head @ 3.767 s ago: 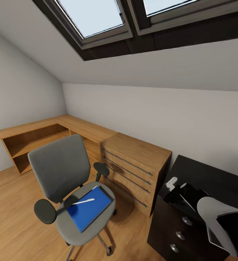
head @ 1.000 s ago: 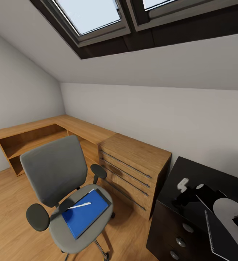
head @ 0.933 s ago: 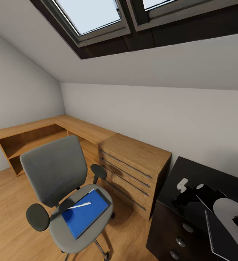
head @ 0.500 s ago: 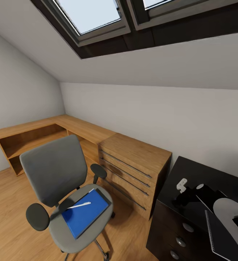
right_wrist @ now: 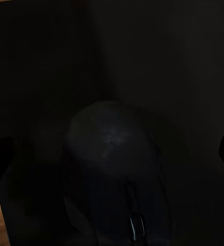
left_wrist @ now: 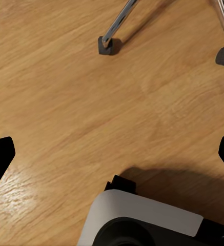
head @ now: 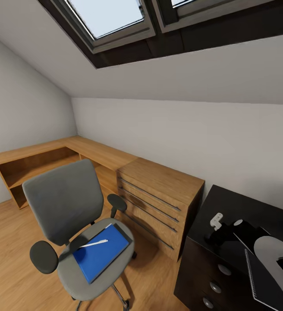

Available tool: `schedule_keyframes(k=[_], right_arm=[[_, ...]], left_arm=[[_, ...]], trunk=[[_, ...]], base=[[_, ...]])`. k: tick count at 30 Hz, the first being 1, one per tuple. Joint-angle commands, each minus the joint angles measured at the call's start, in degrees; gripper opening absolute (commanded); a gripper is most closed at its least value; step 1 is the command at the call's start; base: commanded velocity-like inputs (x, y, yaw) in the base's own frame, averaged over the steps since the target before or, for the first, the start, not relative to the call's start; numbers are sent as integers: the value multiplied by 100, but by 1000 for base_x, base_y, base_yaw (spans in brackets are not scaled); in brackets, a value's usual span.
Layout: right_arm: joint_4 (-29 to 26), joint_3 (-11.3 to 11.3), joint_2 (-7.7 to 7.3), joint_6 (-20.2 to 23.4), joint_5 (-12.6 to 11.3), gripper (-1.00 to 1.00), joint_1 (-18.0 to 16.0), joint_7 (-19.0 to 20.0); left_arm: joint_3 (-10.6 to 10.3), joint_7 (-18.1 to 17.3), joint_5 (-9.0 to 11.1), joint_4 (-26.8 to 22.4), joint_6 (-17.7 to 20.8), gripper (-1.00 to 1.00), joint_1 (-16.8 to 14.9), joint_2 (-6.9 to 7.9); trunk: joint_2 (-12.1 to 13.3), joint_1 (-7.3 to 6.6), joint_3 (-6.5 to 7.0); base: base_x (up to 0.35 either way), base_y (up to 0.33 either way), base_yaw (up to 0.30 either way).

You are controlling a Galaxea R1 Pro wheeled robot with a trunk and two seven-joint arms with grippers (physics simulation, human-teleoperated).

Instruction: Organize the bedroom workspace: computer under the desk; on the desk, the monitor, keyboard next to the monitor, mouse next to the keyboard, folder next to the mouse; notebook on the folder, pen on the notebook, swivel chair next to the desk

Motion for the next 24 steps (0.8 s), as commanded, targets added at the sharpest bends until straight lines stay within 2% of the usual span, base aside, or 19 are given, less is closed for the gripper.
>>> schedule_keyframes(k=[1,9,24], right_arm=[[-13,45,-3,44,-47,100,-2,24],[58,42,-10,27,-48,100,1,31],[281,37,-18,-271,-49,100,2,48]], left_arm=[[-49,-7,59,4,-18,100,-4,2],[-49,-7,61,4,-18,100,-6,0],[-49,-6,60,4,-18,100,-6,3]], trunk=[[-4,0,-6],[-4,0,-6],[-4,0,-6]], base=[[0,0,0],[0,0,0],[0,0,0]])
